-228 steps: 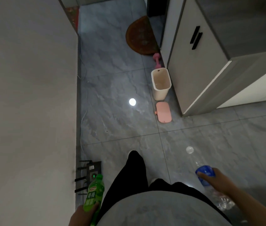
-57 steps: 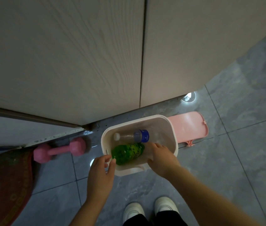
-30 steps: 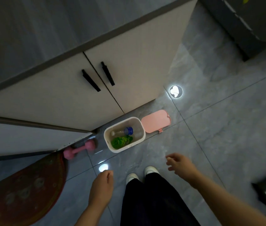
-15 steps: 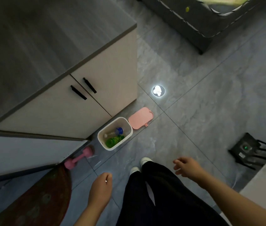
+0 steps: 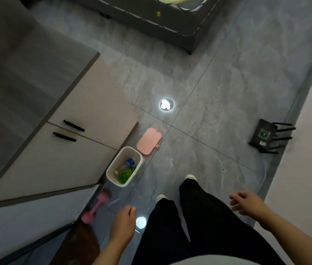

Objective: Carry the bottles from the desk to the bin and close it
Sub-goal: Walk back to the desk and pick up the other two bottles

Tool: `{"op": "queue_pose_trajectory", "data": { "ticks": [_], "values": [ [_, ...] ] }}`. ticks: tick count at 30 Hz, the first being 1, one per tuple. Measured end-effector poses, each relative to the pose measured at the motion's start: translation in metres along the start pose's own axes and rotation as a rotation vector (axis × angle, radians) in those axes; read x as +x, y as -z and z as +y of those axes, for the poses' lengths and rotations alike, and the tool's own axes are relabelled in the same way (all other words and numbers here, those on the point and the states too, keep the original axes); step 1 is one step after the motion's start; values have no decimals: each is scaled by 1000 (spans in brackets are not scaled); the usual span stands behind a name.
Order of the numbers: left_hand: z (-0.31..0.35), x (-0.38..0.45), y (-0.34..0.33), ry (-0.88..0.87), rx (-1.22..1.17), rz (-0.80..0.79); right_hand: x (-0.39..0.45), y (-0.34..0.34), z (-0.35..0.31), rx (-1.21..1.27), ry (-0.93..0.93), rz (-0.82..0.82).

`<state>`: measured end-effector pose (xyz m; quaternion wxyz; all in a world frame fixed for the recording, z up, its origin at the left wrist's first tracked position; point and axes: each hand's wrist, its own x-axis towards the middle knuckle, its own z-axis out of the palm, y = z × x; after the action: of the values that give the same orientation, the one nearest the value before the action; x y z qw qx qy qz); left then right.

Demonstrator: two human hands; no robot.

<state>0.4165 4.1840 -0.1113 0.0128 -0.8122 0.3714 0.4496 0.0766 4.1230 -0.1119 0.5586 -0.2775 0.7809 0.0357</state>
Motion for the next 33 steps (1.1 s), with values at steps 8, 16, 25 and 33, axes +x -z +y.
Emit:
{"op": "queue_pose_trajectory", "data": {
  "ticks": [8,16,25,33],
  "values": [
    [87,15,-1,-82,150,-19,12,69,9,218,-34,44],
    [157,49,12,-112,116,-24,28,124,-28,398,-7,103],
    [263,120,41,-232,244,-128,47,157,-40,566,-108,206],
    [393,177,41,-356,353,-152,61,179,-18,668,-316,279]
  ]
}}
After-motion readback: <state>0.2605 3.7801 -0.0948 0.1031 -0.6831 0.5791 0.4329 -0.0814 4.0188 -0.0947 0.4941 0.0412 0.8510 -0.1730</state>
